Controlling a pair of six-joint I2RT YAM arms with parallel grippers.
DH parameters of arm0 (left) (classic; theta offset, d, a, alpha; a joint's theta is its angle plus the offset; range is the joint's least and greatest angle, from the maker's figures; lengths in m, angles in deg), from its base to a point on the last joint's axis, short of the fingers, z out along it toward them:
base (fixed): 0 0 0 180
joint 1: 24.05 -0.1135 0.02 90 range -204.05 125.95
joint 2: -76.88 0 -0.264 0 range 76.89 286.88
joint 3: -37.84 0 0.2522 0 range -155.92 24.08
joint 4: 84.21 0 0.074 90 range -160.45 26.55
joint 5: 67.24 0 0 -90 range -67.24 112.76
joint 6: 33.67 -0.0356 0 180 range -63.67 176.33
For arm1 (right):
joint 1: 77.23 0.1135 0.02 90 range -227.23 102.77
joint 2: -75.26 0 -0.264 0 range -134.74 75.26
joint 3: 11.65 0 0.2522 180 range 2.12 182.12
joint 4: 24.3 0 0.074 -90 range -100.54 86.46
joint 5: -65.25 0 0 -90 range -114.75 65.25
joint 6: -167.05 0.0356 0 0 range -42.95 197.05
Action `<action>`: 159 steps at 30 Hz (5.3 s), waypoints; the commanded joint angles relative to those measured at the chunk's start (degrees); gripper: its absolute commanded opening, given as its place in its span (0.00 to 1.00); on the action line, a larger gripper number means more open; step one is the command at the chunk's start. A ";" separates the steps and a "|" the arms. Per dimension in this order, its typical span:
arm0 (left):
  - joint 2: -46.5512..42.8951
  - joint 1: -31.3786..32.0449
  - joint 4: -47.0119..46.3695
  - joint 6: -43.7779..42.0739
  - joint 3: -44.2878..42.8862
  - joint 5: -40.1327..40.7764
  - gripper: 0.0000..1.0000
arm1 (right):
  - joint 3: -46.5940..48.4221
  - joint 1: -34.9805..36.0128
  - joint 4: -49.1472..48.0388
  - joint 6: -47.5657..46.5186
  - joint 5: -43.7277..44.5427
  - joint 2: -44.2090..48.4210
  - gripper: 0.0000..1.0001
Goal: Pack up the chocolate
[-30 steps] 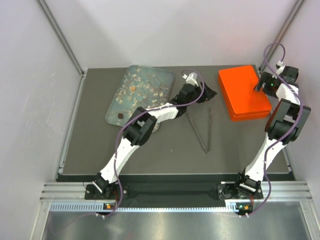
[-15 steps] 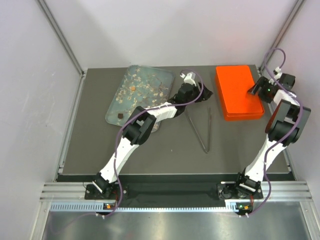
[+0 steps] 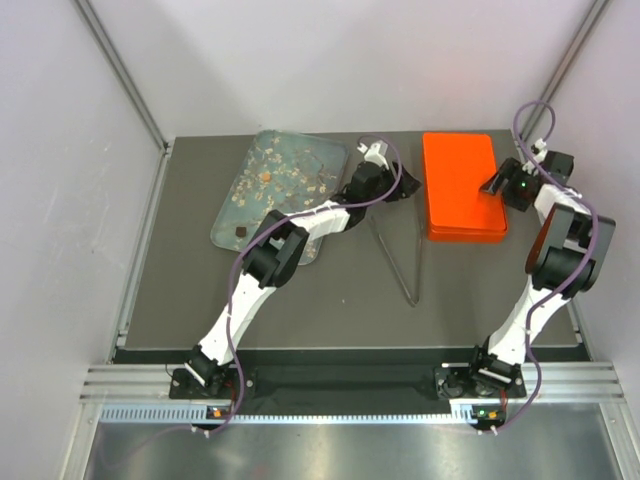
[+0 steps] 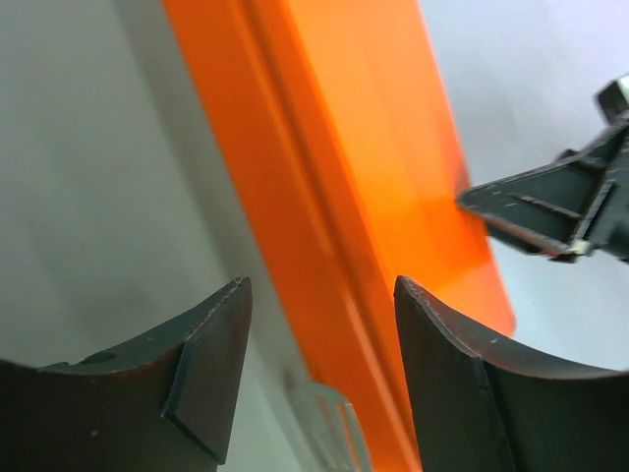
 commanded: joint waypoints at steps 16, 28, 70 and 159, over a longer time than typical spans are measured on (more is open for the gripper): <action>0.98 1.87 -2.05 1.25 -7.42 -3.27 0.58 | -0.32 0.66 0.24 -3.07 1.91 7.10 0.72; 2.48 2.58 5.07 0.37 -9.89 0.51 0.47 | -0.58 0.66 0.94 -4.30 3.05 7.80 0.63; 3.10 3.81 3.23 1.87 -9.45 -4.15 0.18 | -2.86 0.31 0.77 -6.49 5.95 11.58 0.40; 1.07 4.51 0.68 3.18 -10.41 -11.09 0.22 | -3.65 -5.14 4.02 -4.83 -1.61 9.30 0.27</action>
